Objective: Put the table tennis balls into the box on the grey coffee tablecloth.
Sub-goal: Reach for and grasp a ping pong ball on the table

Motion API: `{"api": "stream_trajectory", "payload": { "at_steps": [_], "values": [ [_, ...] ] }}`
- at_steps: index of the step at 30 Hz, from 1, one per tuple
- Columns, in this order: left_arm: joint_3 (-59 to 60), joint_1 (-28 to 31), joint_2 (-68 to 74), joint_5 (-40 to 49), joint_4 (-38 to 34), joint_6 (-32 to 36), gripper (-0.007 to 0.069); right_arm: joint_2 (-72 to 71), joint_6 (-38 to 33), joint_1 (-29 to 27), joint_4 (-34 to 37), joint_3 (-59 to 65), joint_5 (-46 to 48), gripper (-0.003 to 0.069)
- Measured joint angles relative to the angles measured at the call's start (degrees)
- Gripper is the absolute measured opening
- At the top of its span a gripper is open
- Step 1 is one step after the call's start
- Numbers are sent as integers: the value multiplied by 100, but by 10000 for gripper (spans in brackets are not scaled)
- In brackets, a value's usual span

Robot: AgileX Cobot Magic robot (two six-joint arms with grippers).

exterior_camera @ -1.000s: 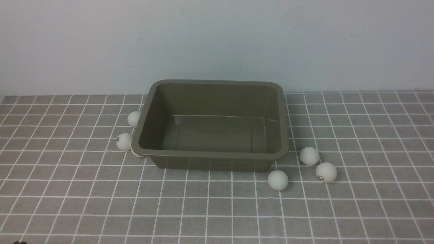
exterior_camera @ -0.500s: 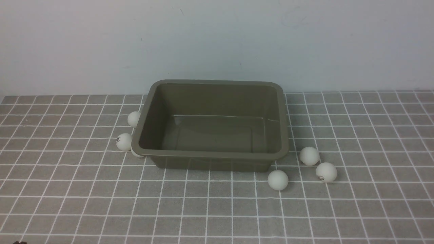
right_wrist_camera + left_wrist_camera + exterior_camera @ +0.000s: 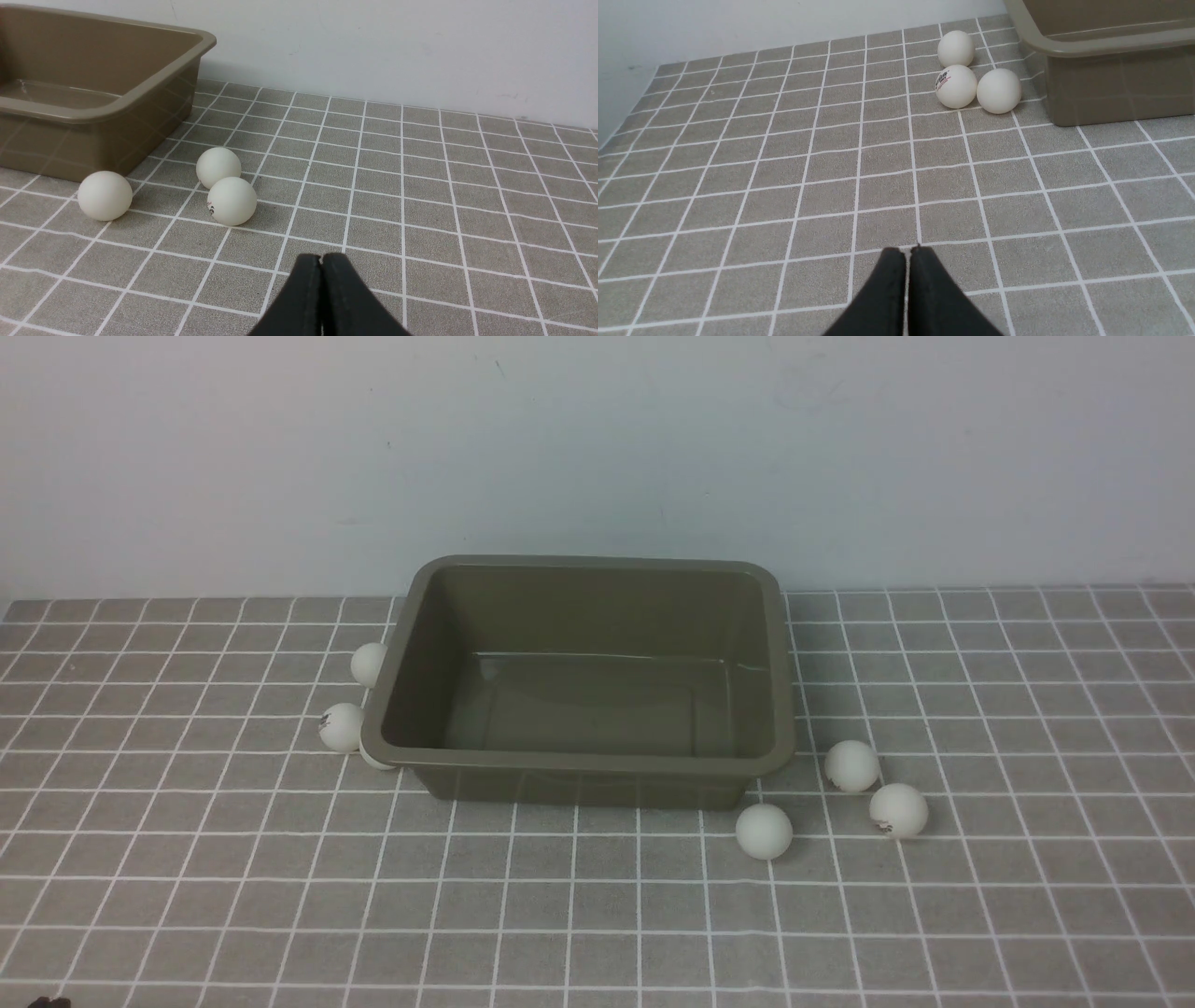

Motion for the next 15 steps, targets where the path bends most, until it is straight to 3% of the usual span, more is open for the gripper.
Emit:
{"api": "stream_trajectory", "payload": {
  "at_steps": [6,9,11,15],
  "values": [
    [5,0,0,-1302,-1189,-852,-5,0,38,0,31,0,-17,-15],
    [5,0,0,-1856,-1553,-1048,-5,0,320,14,696,28,-338,-15],
    [5,0,0,-2582,-1944,-1132,-5,0,951,17,2124,28,-1117,-15],
    [5,0,0,-3597,-2153,-1181,-5,0,1283,23,3480,28,-1856,-15]
  ]
}}
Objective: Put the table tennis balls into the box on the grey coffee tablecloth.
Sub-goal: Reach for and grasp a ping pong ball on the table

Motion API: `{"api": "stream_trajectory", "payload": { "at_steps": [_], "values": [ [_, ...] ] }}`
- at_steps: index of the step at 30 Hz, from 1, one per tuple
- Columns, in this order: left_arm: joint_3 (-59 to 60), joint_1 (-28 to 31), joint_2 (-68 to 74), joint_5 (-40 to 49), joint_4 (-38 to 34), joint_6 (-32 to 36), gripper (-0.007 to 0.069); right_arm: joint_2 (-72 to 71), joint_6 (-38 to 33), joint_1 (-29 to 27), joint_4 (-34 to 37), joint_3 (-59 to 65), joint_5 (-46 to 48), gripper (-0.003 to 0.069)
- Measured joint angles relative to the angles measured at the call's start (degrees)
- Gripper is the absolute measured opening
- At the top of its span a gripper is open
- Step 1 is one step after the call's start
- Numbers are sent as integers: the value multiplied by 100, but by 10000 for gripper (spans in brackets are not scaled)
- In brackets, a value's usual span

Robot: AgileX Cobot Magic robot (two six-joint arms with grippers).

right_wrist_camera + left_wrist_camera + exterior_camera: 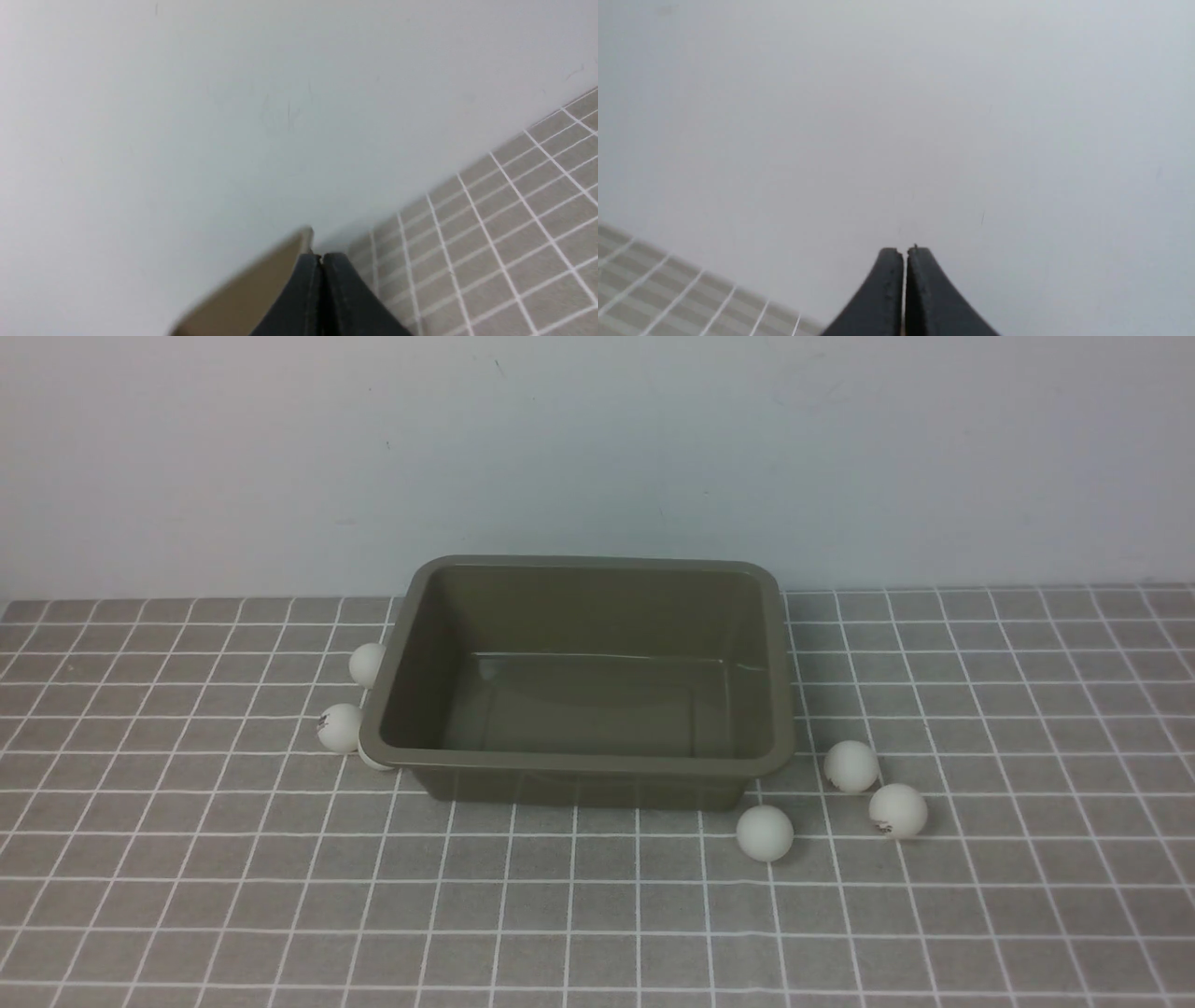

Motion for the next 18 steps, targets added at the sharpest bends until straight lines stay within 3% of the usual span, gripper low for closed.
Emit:
{"api": "stream_trajectory", "payload": {
  "at_steps": [2,5,7,9,10,12,15,18],
  "values": [
    [-206,0,0,-295,-62,-110,-5,0,-6,0,468,0,-363,-15],
    [-919,0,99,248,-81,-185,-5,0,-26,0,900,0,-750,-15],
    [-1798,0,687,1505,1,-96,-5,0,-56,8,1023,-19,-870,-15],
    [-2458,0,1343,2654,110,95,-5,22,-251,46,886,-313,-357,-15],
    [-2529,0,1425,2785,123,95,-5,35,-279,46,857,-361,-302,-15],
    [-3379,0,2654,4530,227,515,-5,468,-638,48,391,-1140,633,-15],
    [-3929,0,3736,5584,272,990,-5,1512,-781,48,-190,-2017,1671,-15],
    [-4171,0,4565,6001,277,1370,-5,2595,-873,48,-866,-2828,2707,-13]
  ]
}}
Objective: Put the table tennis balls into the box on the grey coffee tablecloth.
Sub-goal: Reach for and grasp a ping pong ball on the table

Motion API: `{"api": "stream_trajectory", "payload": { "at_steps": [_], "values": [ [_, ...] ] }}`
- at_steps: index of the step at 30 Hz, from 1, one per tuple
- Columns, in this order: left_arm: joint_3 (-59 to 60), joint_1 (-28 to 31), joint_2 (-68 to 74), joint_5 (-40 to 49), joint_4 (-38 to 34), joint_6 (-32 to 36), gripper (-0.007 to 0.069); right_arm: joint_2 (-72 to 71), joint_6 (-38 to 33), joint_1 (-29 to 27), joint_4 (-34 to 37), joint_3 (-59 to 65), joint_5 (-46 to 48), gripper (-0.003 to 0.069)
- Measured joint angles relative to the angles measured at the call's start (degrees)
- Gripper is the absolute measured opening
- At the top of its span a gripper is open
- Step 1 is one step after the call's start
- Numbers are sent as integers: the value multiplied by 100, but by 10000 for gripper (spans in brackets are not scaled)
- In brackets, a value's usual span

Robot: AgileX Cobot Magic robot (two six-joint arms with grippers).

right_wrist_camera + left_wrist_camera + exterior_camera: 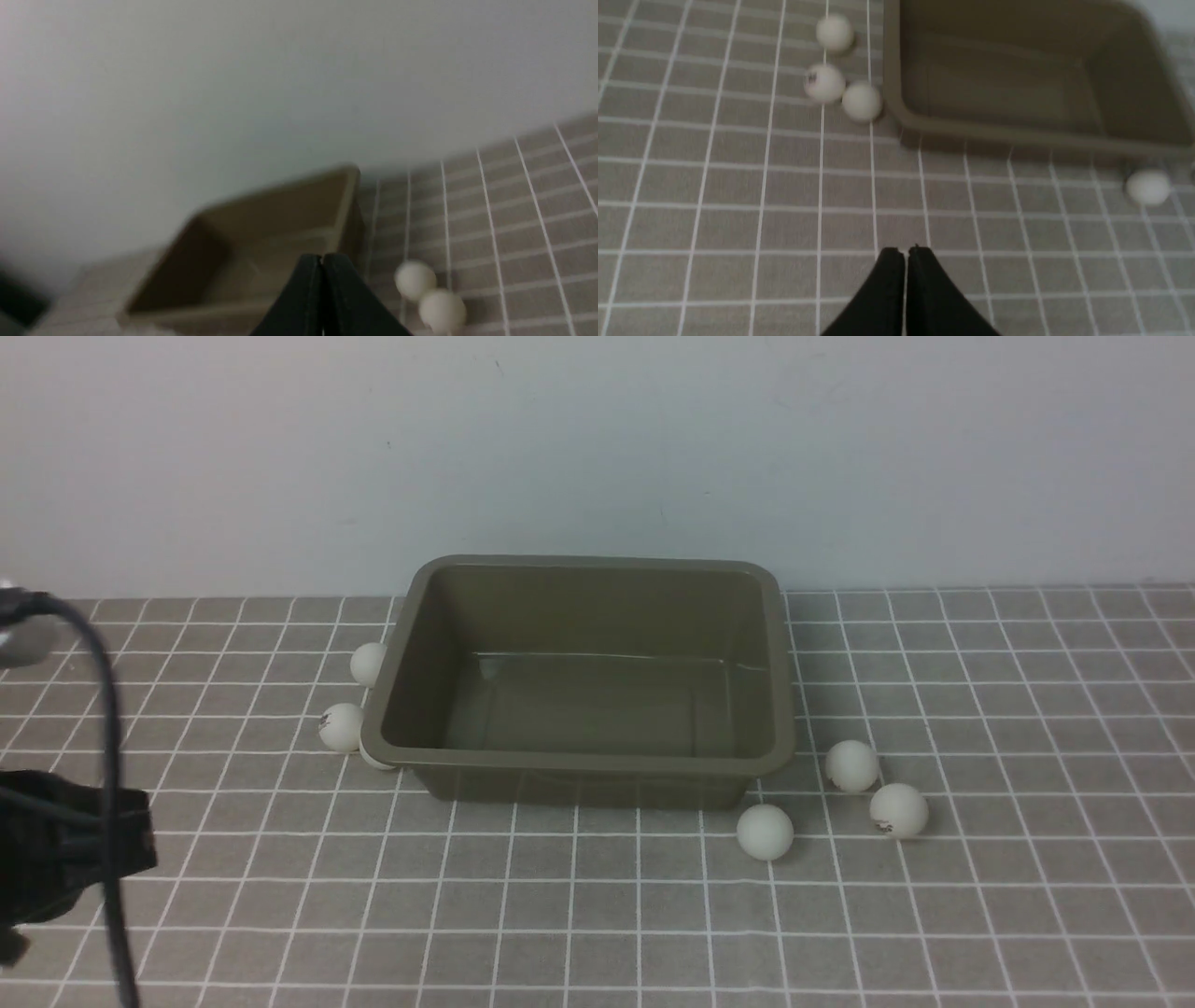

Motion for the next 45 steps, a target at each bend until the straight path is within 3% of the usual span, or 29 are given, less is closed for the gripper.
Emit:
{"api": "stream_trajectory", "payload": {
  "at_steps": [5,11,20,25,31,38,42,45],
  "values": [
    [-441,0,1446,175,18,386,-5,2465,-80,7,-1418,-1703,1932,-10],
    [-1035,0,2428,428,25,413,-5,4204,-203,11,-1580,-2741,2523,15],
    [-1771,189,3506,638,114,425,-5,6253,-474,11,-1498,-3563,2530,211],
    [-2498,647,4371,736,184,425,-5,6970,-532,110,-1533,-3755,2049,377],
    [-3031,687,5174,713,133,568,0,7526,-633,489,-1711,-3761,1422,451],
    [-3398,687,6030,675,-158,1246,179,8238,-647,567,-1738,-3765,825,456],
    [-3465,687,6251,555,-468,1600,319,8406,-654,572,-1735,-3772,893,357],
    [-3482,687,6362,398,-657,1804,381,8254,-654,572,-1740,-3791,1246,360]
  ]
}}
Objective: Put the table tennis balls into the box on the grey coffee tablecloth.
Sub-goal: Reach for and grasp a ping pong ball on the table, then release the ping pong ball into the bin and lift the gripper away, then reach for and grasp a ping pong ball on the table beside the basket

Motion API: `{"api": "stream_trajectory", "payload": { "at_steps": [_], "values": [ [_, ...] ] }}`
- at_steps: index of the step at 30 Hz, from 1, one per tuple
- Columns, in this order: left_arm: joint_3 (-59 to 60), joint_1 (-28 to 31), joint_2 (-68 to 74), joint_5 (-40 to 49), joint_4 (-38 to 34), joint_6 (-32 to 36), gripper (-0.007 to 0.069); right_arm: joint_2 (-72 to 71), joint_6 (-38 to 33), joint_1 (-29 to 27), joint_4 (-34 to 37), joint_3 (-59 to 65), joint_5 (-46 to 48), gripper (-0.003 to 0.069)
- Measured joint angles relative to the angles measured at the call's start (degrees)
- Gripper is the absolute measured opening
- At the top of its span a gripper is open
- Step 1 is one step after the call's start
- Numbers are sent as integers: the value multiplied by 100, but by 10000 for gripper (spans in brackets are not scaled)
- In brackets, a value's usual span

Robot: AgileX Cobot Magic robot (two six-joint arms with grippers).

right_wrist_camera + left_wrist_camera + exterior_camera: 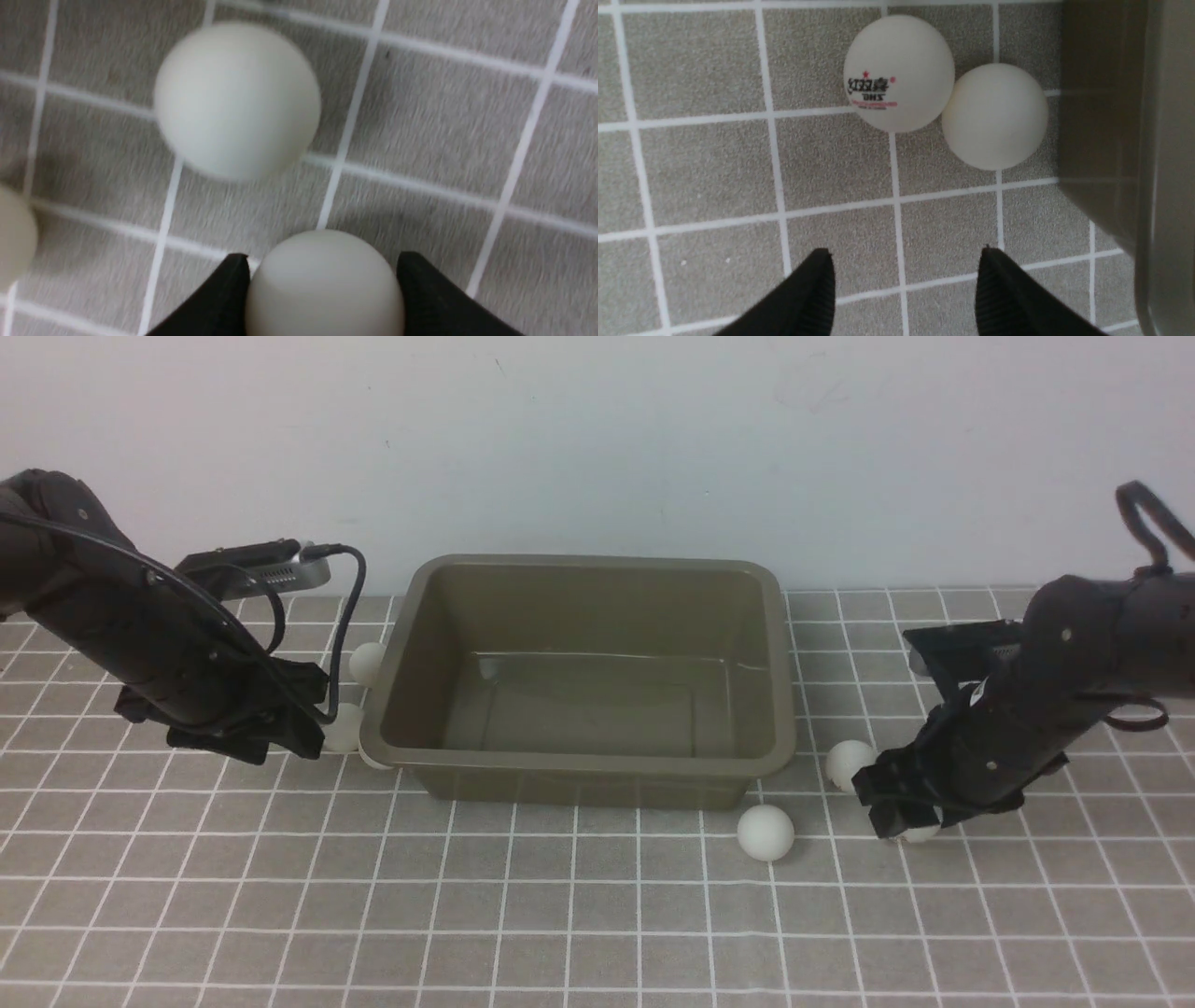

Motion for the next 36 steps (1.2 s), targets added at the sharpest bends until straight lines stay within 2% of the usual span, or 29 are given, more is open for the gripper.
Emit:
{"api": "stream_trajectory", "payload": {
  "at_steps": [4,9,13,17,19,23,27,29,31,36],
  "values": [
    [-6,0,95,-274,-124,130,406,-572,-1,22,98,0,272,360],
    [-105,0,323,-853,-235,196,409,-1388,-518,434,767,-172,-274,360],
    [-475,-26,703,-832,-356,196,409,-889,-723,863,999,-1086,-279,360],
    [-639,-136,902,-747,-368,196,409,-201,-670,947,1044,-1994,131,360],
    [-655,-210,975,-769,-362,196,409,176,-503,952,1012,-2464,544,387],
    [-659,-297,1130,-913,-362,196,405,521,-158,952,703,-3077,1434,493],
    [-677,-292,1203,-924,-356,135,352,456,-75,952,296,-3350,1848,511],
    [-695,-287,1203,-918,-350,130,352,367,-51,952,94,-3374,1947,490],
    [-721,-276,1183,-835,-289,122,352,146,42,946,-357,-3374,2241,429],
    [-908,-158,648,-336,46,49,352,-209,490,536,-1052,-2875,2394,233]
  ]
}}
